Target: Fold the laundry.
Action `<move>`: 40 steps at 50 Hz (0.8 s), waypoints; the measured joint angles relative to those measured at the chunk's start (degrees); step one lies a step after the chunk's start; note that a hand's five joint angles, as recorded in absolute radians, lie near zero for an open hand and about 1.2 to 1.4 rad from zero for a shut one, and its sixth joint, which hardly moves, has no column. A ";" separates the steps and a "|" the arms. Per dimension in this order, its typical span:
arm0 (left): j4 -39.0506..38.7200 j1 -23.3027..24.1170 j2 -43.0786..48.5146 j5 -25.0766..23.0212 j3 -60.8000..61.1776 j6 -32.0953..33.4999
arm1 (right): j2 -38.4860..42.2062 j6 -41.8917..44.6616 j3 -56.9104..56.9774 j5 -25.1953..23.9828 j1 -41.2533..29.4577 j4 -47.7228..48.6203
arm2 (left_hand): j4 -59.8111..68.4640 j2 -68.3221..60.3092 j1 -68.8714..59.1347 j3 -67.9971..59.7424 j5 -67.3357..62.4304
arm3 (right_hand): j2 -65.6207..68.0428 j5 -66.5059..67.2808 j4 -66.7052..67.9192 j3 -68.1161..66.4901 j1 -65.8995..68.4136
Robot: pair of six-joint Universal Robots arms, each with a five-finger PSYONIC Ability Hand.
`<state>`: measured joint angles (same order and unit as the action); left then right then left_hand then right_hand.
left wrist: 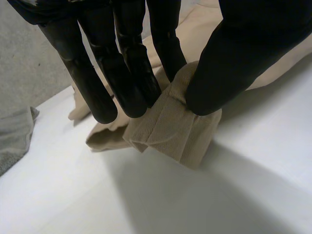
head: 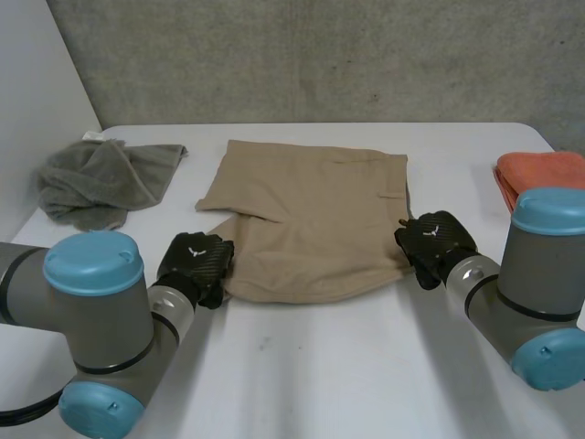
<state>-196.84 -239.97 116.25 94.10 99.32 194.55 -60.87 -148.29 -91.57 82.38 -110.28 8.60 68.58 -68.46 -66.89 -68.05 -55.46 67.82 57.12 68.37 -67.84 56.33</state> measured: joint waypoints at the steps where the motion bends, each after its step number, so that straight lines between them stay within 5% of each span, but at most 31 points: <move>1: 0.73 0.16 -1.49 -0.05 0.53 0.31 | -0.46 0.51 0.34 -0.26 0.14 -2.52 | 0.03 0.00 0.00 0.00 0.00 | 0.00 0.00 0.00 0.00 0.00; 7: 7.16 0.57 -8.28 -0.41 3.21 3.02 | -4.45 5.66 1.21 -1.30 0.44 -15.69 | 0.05 -0.01 0.00 -0.01 0.00 | 0.00 0.00 0.00 0.00 0.00; 17: 35.56 5.08 -19.06 -0.67 7.19 12.55 | -12.77 23.12 -3.90 -2.14 1.08 -40.30 | 0.06 -0.07 -0.01 -0.05 0.00 | 0.00 0.00 0.01 0.00 0.00; 22: 38.46 6.43 -19.19 -0.63 6.42 13.22 | -15.57 26.19 -5.29 -2.67 2.20 -42.98 | 0.06 -0.07 0.00 -0.07 0.00 | 0.00 0.00 0.00 0.00 0.00; 25: 35.34 6.50 -18.15 -0.58 4.48 13.37 | -16.30 26.09 -4.77 -3.26 2.81 -41.42 | 0.08 -0.07 0.00 -0.24 0.00 | 0.00 0.00 0.00 0.00 0.00; 33: 11.24 5.17 -4.32 -0.16 -10.44 13.90 | -8.62 14.73 4.39 -1.54 2.23 -27.43 | 0.29 -0.07 0.00 -0.27 0.00 | 0.10 0.31 0.01 0.00 0.00; 40: -0.79 3.30 13.50 -0.33 -29.59 18.54 | 1.58 10.73 15.73 7.33 -0.37 -16.51 | 0.30 -0.07 0.00 -0.27 0.00 | 0.12 0.69 0.01 0.00 0.00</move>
<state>-197.62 -236.67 129.75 93.77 69.73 213.09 -59.29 -137.55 -75.83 89.71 -110.65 -7.91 68.88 -68.53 -66.89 -68.32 -55.46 67.94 57.80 68.38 -67.84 56.33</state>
